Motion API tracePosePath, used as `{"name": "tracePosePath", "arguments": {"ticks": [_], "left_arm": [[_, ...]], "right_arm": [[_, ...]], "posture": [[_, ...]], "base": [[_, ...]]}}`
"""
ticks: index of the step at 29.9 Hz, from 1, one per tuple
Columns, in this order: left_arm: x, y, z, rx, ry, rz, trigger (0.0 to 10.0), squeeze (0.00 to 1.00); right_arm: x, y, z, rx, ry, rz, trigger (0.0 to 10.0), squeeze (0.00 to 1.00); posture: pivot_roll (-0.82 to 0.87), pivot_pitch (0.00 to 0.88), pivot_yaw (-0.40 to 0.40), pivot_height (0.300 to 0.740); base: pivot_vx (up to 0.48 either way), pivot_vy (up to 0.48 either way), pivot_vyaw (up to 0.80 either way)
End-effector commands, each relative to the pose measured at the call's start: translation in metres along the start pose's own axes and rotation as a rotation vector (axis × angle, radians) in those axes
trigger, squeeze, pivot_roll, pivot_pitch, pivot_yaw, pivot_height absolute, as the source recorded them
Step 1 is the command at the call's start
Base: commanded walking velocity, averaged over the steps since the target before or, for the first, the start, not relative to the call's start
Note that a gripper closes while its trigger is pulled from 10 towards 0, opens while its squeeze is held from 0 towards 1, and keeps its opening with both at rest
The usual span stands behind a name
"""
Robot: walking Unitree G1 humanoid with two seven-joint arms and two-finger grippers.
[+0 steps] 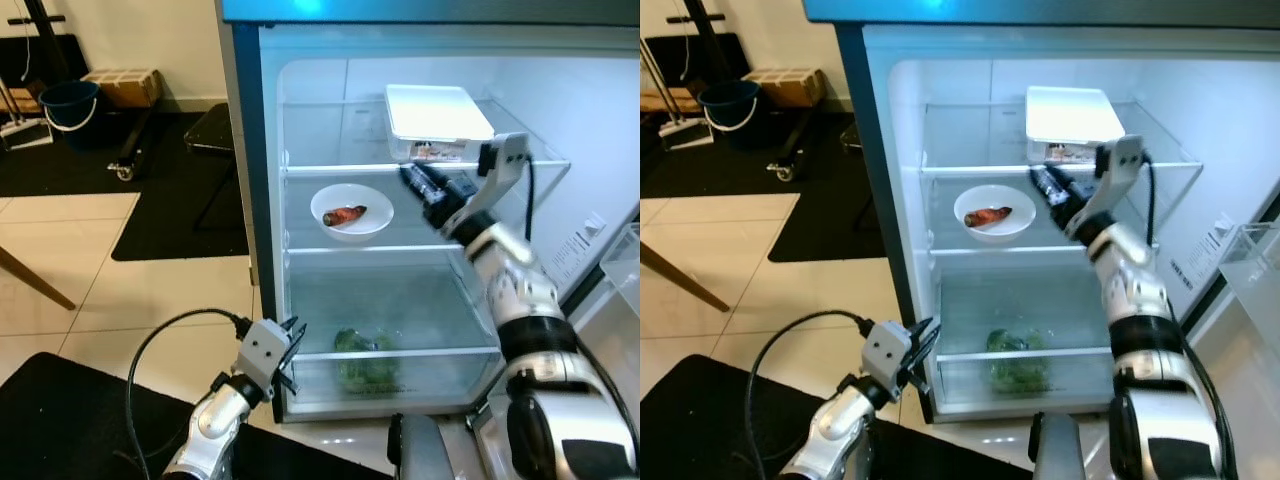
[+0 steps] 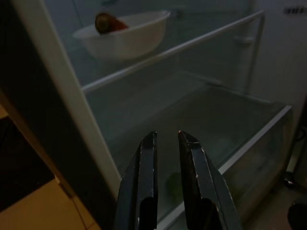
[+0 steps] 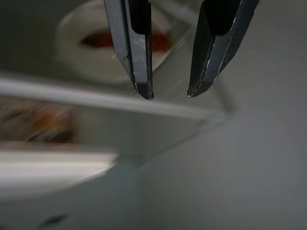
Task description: Restocking fridge
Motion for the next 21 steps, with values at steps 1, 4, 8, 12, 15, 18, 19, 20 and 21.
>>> {"name": "tracePosePath", "arguments": {"ticks": [1,4,8,12,15,18,19,20,21], "left_arm": [[-0.006,0.003,0.003,-0.004,0.036,-0.007,10.0,0.00],[-0.010,0.003,0.005,-0.005,0.052,-0.004,10.0,0.00],[-0.016,0.003,0.008,-0.005,0.078,0.000,10.0,0.00],[-0.027,0.002,0.016,-0.006,0.129,0.010,10.0,0.00],[-0.032,0.001,0.020,-0.009,0.152,0.014,10.0,0.00],[-0.039,-0.001,0.024,-0.010,0.183,0.026,10.0,0.00],[-0.043,-0.002,0.026,-0.010,0.204,0.033,10.0,0.00],[-0.045,-0.003,0.028,-0.009,0.216,0.037,10.0,0.00],[-0.050,-0.004,0.032,-0.009,0.240,0.042,10.0,0.00]], "right_arm": [[-0.001,0.011,0.000,0.076,0.012,-0.001,10.0,0.00],[-0.021,0.024,0.011,0.169,0.104,0.007,10.0,0.00],[-0.041,0.031,0.025,0.228,0.203,0.018,10.0,0.00],[-0.072,0.035,0.042,0.242,0.343,0.048,10.0,0.00],[-0.084,0.036,0.047,0.225,0.387,0.068,10.0,0.00],[-0.093,0.036,0.048,0.189,0.412,0.062,10.0,0.00],[-0.101,0.034,0.049,0.164,0.438,0.074,10.0,0.00],[-0.105,0.033,0.050,0.150,0.457,0.083,10.0,0.00],[-0.118,0.030,0.056,0.124,0.512,0.095,10.0,0.00]], "posture": [[-0.02,0.000,-0.022,0.431],[-0.03,0.000,-0.022,0.431],[-0.04,0.000,-0.021,0.431],[-0.04,0.000,-0.017,0.431],[-0.04,0.000,-0.014,0.431],[-0.05,0.000,-0.012,0.431],[-0.05,0.000,-0.012,0.431],[-0.05,0.000,-0.012,0.431],[-0.05,0.000,-0.013,0.431]], "base": [[0.000,0.000,0.00],[0.000,0.000,0.00],[0.000,0.000,0.00],[0.000,0.000,0.00],[0.000,0.000,0.00],[0.000,0.000,0.00],[0.000,0.000,0.00],[0.000,0.000,0.00],[0.000,0.000,0.00]]}}
Point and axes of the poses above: a point about 5 cm out from each wrist's last joint towards the gripper, its own z axis pointing back from the gripper into the wrist, its own x axis along the axis of the wrist's last joint, y = z × x, the point moved 3 cm from there along -z, pointing out of the wrist towards the gripper, and after that the axes turned 1 degree about -z, right-handed, at the moved point
